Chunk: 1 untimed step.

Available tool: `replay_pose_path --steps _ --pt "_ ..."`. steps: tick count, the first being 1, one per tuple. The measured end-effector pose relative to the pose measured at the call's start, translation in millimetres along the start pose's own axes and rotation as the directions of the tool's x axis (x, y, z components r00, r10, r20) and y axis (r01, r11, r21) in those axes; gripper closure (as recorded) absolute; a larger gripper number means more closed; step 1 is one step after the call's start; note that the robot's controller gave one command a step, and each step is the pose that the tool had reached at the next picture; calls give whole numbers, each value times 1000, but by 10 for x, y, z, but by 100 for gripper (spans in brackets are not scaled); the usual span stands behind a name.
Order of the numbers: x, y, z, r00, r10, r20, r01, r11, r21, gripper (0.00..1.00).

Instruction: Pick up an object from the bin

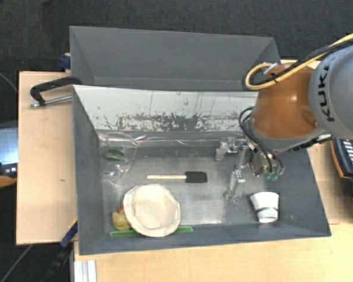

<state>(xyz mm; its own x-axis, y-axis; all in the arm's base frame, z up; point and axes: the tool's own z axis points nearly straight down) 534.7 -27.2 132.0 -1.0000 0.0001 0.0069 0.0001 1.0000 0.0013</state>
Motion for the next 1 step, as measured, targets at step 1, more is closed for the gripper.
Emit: replay_pose_path --steps 1 --pt "-12 0 -44 1000 -1 7 1 1000 0 0"
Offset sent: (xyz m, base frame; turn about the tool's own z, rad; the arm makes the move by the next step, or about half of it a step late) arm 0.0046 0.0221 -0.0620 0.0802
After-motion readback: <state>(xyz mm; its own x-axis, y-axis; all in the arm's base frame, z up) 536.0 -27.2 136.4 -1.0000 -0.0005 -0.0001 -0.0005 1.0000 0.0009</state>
